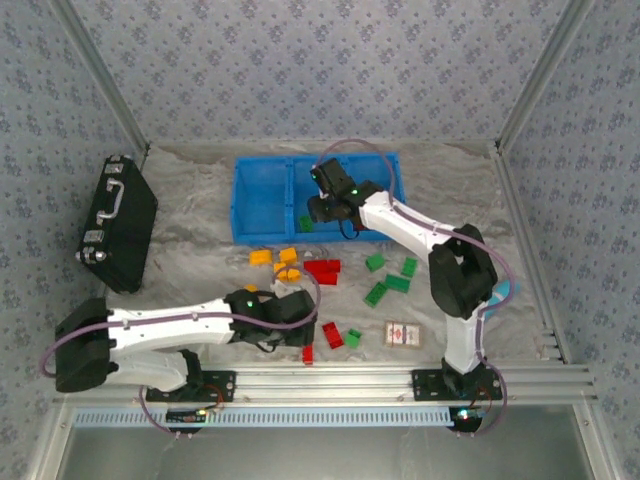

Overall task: Sort the legos into containers by color
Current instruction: Pick up the lego from the middle-left of the table, then place the lego in the container.

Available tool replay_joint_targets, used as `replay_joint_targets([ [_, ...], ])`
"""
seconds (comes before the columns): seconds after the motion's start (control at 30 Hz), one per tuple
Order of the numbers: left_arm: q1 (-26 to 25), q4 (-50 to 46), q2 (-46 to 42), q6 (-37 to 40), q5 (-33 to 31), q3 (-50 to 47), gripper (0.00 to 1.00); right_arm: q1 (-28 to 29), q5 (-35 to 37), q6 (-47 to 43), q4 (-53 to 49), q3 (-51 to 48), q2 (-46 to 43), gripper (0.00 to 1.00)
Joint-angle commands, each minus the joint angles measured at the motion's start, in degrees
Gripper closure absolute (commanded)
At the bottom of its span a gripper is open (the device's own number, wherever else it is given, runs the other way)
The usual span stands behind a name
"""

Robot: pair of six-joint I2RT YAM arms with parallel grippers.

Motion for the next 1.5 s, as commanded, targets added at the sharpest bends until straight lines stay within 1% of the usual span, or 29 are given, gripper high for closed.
replay_joint_targets([
  [0.0, -2.5, 0.9, 2.8, -4.1, -2.2, 2.3, 0.40, -1.4, -0.9, -1.0, 1.0, -2.8, -3.2, 0.53],
  [0.13, -3.9, 1.4, 6.8, -4.8, -1.9, 3.7, 0.40, -2.9, -1.4, -1.2, 0.6, -4.2, -3.9, 0.53],
  [0.27, -4.2, 1.0, 10.3, -5.3, -0.5, 4.4, 0.40, -3.8, -1.9, -1.6, 1.5, -6.6, -6.1, 0.53],
  [0.57, -5.1, 0.6, 15.0, -6.6, 1.5, 4.0, 0.51, -5.5, -2.6, -1.4, 3.9, -11.7, -9.8, 0.51],
  [0.6, -5.1, 0.5, 15.3, -6.6, 1.6, 4.0, 0.53, -5.5, -2.6, -1.4, 3.9, -12.1, -10.2, 0.51],
  [0.67, -5.1, 0.5, 15.7, -6.9, 1.9, 3.8, 0.61, -5.6, -2.5, -1.5, 4.1, -13.3, -11.3, 0.51],
  [0.8, -5.1, 1.0, 15.6, -6.6, 1.6, 3.6, 0.75, -5.6, -2.5, -1.1, 4.2, -17.0, -14.7, 0.49],
  [0.87, -5.1, 0.9, 15.7, -6.1, 1.6, 4.0, 0.79, -5.6, -2.4, -0.3, 4.1, -19.6, -17.4, 0.49],
  [0.97, -4.5, -0.8, 14.9, -4.4, 0.7, 5.1, 0.81, -5.3, -2.7, 1.1, 3.7, -24.4, -21.3, 0.48],
  [1.03, -1.9, -4.9, 12.7, -0.9, -1.1, 7.0, 0.81, -4.4, -2.9, 1.9, 3.1, -27.1, -24.0, 0.48],
  [1.07, 0.3, -7.3, 10.8, 1.8, -2.8, 8.4, 0.82, -3.3, -3.2, 2.1, 2.8, -28.4, -25.5, 0.48],
  [1.17, 8.8, -11.8, 5.1, 12.1, -8.1, 13.6, 0.83, 0.3, -3.3, 3.6, 2.1, -32.3, -28.3, 0.47],
  [1.23, 14.1, -12.8, 3.5, 20.6, -11.3, 18.9, 0.84, 3.0, -2.5, 5.7, 2.9, -35.4, -30.1, 0.47],
  [1.3, 19.3, -11.8, 4.5, 28.8, -12.5, 25.2, 0.84, 6.4, -1.9, 7.2, 5.9, -39.3, -32.4, 0.47],
  [1.37, 23.3, -9.4, 6.8, 35.0, -11.9, 30.8, 0.84, 9.5, -0.6, 7.7, 7.4, -41.4, -33.5, 0.47],
  [1.47, 27.8, -4.4, 11.0, 41.7, -10.2, 38.2, 0.84, 13.3, 1.4, 7.8, 6.7, -41.9, -33.1, 0.47],
])
